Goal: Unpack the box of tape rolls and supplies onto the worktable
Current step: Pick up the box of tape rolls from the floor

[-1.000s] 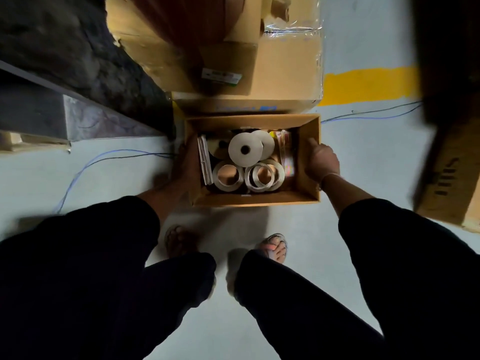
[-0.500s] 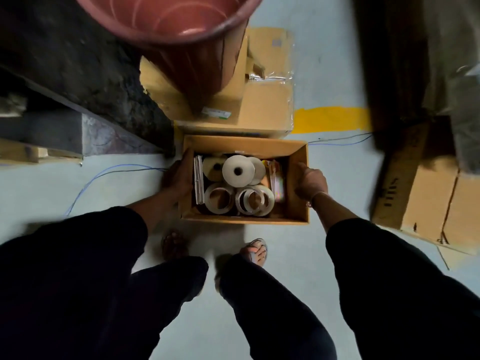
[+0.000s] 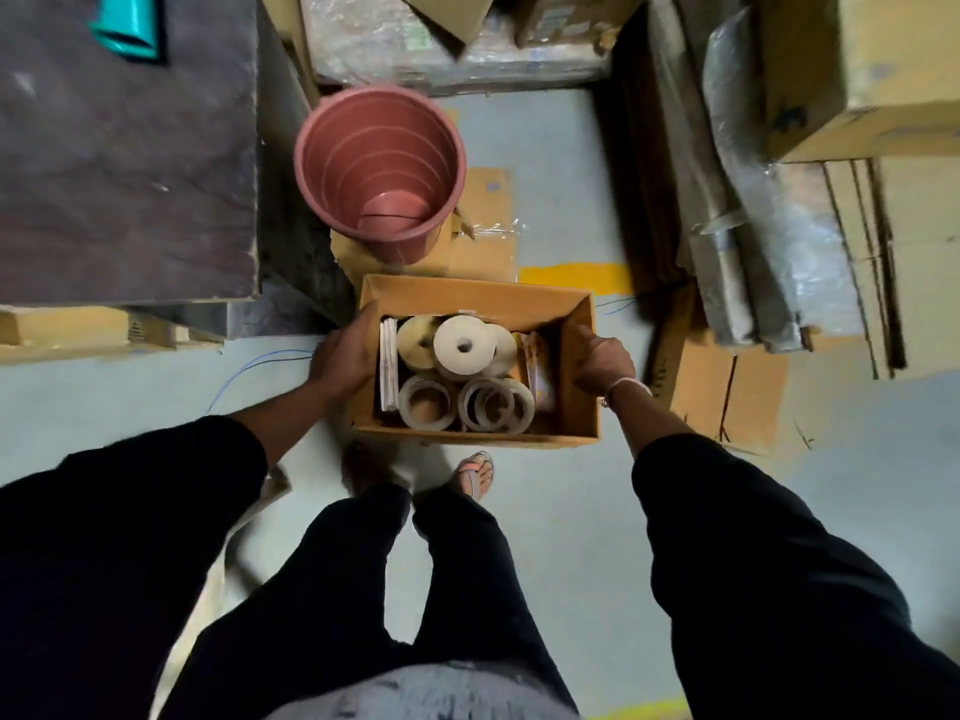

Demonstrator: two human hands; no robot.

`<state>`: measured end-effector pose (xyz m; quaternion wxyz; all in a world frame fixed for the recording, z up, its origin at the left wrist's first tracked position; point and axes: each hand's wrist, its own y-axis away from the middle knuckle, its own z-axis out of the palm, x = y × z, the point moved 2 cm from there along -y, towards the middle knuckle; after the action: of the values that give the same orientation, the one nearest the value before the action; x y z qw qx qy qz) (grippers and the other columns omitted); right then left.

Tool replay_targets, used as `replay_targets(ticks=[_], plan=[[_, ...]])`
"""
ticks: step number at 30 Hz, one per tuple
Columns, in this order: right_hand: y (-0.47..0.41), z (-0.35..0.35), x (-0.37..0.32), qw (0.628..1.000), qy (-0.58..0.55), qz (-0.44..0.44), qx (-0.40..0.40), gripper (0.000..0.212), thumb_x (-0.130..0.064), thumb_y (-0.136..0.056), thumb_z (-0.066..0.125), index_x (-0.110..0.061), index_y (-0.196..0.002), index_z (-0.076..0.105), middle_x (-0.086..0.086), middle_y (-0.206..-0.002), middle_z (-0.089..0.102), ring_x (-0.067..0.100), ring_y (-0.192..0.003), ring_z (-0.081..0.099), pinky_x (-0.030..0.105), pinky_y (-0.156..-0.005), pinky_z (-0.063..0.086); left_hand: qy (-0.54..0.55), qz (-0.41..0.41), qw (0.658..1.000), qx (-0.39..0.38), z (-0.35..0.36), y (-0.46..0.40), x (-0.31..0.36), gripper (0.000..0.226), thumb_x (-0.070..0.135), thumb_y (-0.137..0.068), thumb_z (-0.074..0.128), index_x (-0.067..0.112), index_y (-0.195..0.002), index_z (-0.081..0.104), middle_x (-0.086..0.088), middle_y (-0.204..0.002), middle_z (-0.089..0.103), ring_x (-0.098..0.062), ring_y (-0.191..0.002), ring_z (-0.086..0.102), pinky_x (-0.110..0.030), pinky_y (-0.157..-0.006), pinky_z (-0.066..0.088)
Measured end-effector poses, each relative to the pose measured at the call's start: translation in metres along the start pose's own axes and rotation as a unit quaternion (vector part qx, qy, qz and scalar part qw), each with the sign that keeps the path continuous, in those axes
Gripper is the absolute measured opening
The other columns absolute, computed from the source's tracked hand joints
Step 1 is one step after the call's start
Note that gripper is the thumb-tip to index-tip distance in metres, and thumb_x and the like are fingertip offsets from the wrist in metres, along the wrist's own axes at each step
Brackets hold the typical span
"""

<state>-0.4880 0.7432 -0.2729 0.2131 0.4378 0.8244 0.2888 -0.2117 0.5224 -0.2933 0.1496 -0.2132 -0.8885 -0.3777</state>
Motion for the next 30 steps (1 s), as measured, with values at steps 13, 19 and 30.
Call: replay_targets(ticks=[13,19,30], plan=[[0.136,-0.14,-0.017,0.996,-0.031,-0.058,0.054,0.082,-0.011,-0.081,0.066,-0.035,-0.153,0.035,0.018,-0.128,0.065,0.037,-0.115,0.064,0.044,-0.101,0.052,0.048,0.09,0.992,0.074,-0.136,0.136,0.066,0.05,0.02,-0.099,0.06,0.015,-0.146,0.046,-0.021,-0.139,0.059,-0.045,-0.12,0.058,-0.051,-0.097,0.047],[0.174,-0.185,-0.054,0.996,0.008,-0.081,0.046,0.08,-0.01,-0.087,0.064,-0.034,-0.155,0.029,0.013,-0.13,0.063,0.033,-0.119,0.06,0.033,-0.099,0.047,0.101,0.116,0.985,0.084,-0.18,0.152,0.052,0.086,0.049,-0.069,0.055,0.027,-0.151,0.042,-0.017,-0.143,0.057,-0.042,-0.121,0.059,-0.059,-0.099,0.051],[0.224,-0.244,-0.143,0.988,-0.038,-0.123,0.09,0.061,-0.007,-0.09,0.063,-0.029,-0.145,0.047,0.004,-0.107,0.061,0.013,-0.093,0.051,0.024,-0.081,0.04,0.084,0.157,0.964,0.199,-0.278,0.163,0.008,0.068,0.013,-0.087,0.068,0.03,-0.15,0.046,-0.012,-0.143,0.057,-0.034,-0.118,0.062,-0.047,-0.091,0.054]])
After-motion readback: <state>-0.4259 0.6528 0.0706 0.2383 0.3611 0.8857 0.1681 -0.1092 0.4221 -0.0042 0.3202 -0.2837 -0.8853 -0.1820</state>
